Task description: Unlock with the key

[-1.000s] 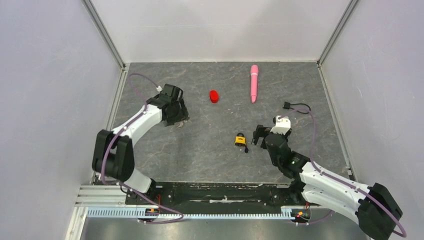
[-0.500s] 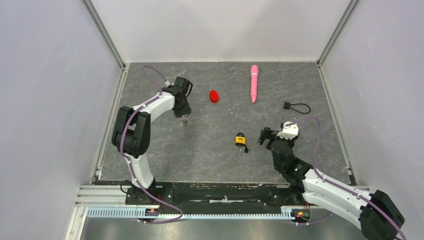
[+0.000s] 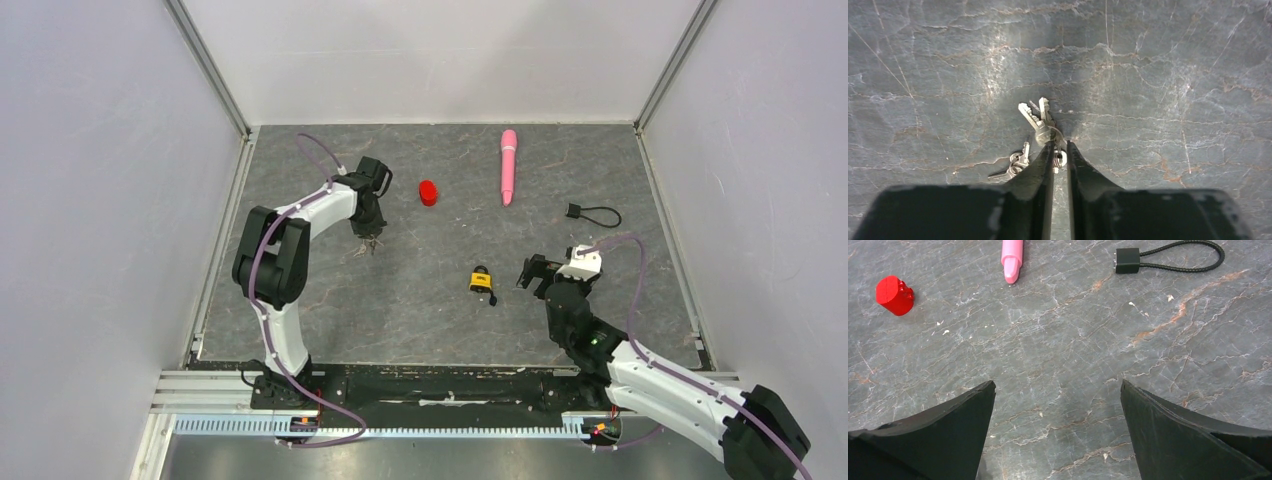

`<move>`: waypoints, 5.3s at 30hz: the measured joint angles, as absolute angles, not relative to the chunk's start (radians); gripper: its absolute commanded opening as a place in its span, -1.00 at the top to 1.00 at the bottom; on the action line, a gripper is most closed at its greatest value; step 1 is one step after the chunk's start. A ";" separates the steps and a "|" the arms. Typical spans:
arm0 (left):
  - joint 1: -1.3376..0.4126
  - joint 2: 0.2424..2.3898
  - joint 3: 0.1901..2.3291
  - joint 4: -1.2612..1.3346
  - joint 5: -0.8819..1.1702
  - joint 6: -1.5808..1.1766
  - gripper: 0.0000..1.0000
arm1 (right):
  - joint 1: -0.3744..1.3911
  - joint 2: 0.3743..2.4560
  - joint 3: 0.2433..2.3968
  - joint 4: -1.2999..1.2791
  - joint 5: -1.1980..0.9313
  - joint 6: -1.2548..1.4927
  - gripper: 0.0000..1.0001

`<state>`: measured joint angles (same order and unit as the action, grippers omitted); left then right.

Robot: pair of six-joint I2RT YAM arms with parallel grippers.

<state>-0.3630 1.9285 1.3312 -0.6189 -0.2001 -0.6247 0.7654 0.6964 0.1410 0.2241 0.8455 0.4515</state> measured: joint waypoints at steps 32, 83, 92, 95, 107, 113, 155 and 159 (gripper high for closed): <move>-0.829 1.341 0.871 -0.754 -0.089 -0.698 -0.27 | 0.765 0.718 0.259 0.152 0.536 0.355 -0.96; -0.973 1.461 0.978 -0.664 -0.181 -0.531 0.96 | 0.765 0.799 0.282 0.246 0.165 0.444 -0.79; -0.973 1.285 0.921 -0.561 -0.150 -0.603 0.96 | 0.765 0.888 0.248 0.464 -0.031 0.591 -0.57; -0.973 1.278 0.921 -0.537 -0.120 -0.621 0.96 | 0.765 0.915 0.242 0.519 -0.075 0.627 -0.49; -0.973 1.278 0.920 -0.519 -0.053 -0.652 0.95 | 0.765 1.022 0.218 0.703 -0.169 0.719 -0.12; -0.973 1.278 0.920 -0.517 -0.040 -0.664 0.95 | 0.765 1.065 0.218 0.762 -0.193 0.735 0.08; -0.973 1.269 0.920 -0.459 0.037 -0.725 0.95 | 0.765 1.148 0.218 0.890 -0.248 0.804 0.95; -0.973 1.269 0.920 -0.457 0.037 -0.725 0.85 | 0.765 1.146 0.218 0.896 -0.247 0.805 1.00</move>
